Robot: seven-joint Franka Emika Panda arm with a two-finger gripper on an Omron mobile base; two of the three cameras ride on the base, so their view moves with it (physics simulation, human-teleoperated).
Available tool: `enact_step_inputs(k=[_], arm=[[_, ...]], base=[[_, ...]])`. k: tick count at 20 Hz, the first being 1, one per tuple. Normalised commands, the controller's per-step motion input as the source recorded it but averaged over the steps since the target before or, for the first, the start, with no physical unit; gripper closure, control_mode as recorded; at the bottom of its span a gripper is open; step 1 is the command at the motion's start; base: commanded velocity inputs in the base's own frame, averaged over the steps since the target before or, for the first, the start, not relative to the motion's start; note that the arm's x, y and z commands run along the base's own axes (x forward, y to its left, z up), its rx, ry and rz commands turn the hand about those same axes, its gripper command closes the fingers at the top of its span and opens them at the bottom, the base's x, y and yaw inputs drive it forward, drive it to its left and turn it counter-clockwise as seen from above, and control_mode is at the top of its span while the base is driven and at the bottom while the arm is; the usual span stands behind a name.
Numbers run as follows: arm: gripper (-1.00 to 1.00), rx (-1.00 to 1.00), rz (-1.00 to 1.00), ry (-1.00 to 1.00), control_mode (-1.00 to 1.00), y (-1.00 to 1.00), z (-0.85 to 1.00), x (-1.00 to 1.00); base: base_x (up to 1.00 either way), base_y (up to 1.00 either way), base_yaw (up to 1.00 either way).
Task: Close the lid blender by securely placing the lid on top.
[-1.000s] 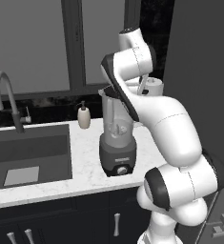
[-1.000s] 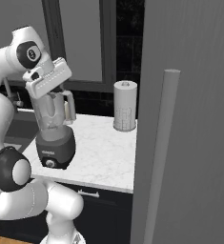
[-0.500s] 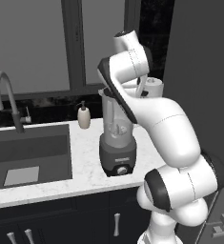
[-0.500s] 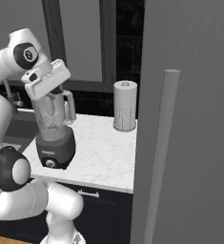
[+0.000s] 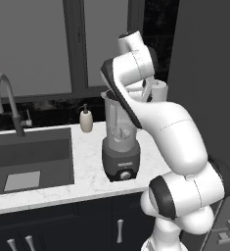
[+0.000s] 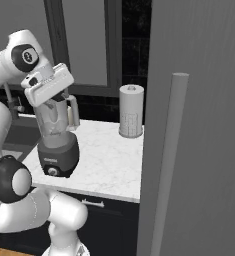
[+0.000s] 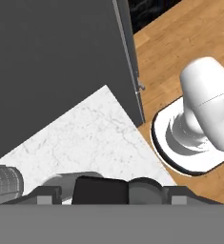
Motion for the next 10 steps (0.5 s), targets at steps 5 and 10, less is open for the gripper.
enact_step_inputs(k=[5, 10], arm=[[-1.00, 0.00, -0.17, 0.00, -1.00, 0.00, 0.00, -0.28], [-1.00, 0.00, -0.18, -0.02, -1.00, -0.01, 0.00, -0.58]], base=[[0.00, 0.00, 0.00], [0.00, 0.00, 0.00]])
